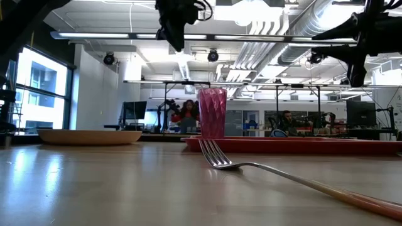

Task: Pick and place plate/cup/fork/spoon on tray
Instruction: Put the blue spoon on the right side of the red tray

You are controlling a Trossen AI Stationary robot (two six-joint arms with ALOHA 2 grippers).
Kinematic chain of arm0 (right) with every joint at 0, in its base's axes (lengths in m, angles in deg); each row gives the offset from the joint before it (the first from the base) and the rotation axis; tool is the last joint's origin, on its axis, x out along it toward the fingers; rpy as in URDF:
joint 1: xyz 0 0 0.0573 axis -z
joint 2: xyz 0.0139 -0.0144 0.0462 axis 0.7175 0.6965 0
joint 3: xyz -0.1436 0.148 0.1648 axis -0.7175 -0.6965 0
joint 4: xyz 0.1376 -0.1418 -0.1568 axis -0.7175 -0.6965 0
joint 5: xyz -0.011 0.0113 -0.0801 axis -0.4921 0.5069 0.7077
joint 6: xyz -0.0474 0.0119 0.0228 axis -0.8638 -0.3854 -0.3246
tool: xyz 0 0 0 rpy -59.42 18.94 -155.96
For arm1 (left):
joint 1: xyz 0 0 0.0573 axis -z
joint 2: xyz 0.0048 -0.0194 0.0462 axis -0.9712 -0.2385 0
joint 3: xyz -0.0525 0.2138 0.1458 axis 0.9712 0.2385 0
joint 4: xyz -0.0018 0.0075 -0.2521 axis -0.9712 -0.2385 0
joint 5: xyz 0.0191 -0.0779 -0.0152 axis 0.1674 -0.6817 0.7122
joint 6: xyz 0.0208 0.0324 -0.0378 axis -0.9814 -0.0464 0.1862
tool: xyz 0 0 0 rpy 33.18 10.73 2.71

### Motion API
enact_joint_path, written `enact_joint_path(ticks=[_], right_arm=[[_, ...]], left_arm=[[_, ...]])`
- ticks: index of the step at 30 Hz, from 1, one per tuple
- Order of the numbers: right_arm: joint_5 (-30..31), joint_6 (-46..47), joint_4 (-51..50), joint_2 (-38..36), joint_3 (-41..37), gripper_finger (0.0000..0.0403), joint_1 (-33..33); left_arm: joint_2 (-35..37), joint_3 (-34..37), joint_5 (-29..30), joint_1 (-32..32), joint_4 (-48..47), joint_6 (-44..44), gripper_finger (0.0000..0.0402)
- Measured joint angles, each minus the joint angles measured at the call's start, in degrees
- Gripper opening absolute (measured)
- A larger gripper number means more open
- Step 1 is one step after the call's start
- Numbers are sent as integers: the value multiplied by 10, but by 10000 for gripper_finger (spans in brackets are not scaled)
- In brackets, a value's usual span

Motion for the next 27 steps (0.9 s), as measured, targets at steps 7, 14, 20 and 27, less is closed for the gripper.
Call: enact_joint_path(ticks=[7,14,20,27], right_arm=[[-37,-6,71,0,0,91,0],[-83,-59,148,0,8,91,0],[-90,-60,5,13,108,91,0],[-104,18,-293,83,305,91,0]], left_arm=[[43,32,3,28,2,1,90],[157,206,3,50,110,31,90],[269,371,6,54,229,66,90],[357,497,54,54,300,88,90]])
